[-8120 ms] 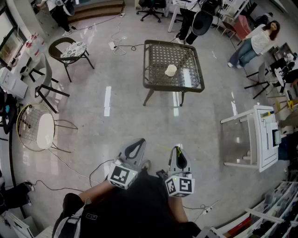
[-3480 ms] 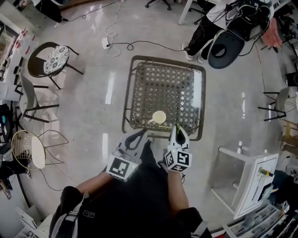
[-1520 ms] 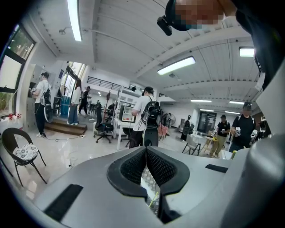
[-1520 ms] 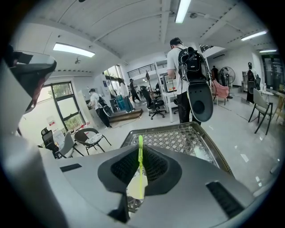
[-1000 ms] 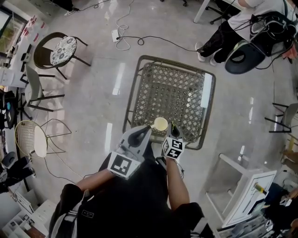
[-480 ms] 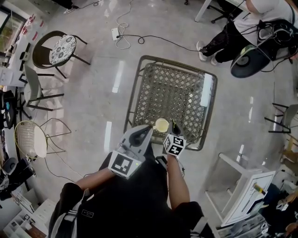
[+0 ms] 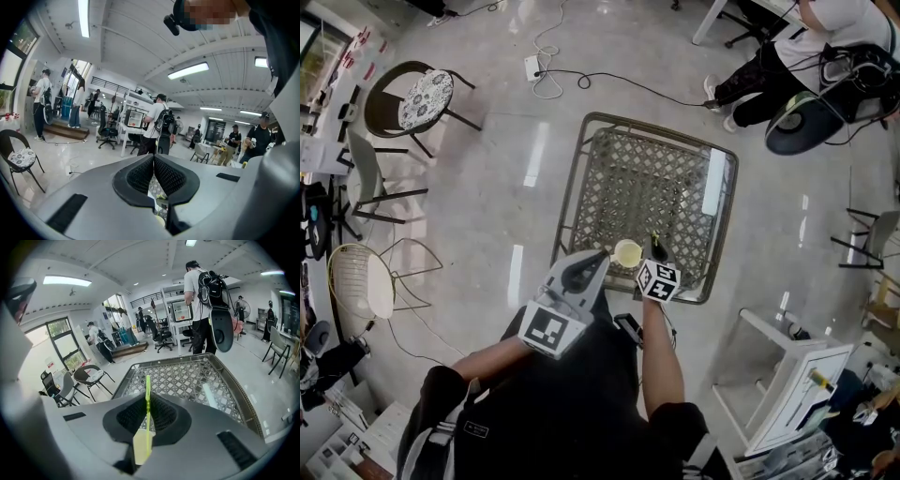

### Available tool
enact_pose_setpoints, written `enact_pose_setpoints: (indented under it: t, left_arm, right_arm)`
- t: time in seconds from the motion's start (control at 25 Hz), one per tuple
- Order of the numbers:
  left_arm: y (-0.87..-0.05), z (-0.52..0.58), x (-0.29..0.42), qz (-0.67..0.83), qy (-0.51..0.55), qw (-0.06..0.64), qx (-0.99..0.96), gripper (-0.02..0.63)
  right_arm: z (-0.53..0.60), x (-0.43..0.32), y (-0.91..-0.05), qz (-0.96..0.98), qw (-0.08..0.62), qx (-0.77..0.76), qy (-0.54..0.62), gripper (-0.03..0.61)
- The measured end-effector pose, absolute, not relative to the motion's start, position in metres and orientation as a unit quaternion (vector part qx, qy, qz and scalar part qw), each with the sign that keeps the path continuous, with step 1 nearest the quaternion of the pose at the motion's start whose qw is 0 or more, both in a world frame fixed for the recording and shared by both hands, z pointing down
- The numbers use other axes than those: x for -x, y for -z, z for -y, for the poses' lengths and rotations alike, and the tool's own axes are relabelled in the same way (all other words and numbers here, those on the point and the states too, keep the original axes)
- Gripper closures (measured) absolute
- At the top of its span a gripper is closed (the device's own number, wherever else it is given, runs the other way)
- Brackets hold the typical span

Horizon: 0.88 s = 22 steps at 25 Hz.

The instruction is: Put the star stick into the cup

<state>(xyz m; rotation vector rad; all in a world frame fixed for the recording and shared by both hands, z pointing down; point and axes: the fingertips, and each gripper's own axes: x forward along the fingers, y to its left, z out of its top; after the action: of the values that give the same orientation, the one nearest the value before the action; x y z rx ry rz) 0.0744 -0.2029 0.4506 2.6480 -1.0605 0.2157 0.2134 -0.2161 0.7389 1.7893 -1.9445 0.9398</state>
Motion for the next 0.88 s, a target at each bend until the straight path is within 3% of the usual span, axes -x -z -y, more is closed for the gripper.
enact_pose_setpoints:
  t: [0.88]
  left_arm:
    - [-0.446, 0.195, -0.068, 0.368, -0.073, 0.139, -0.916, 0.595]
  right_arm:
    - [0.225, -0.228, -0.769, 0.680, 0.162, -0.615, -0.365, 0.557]
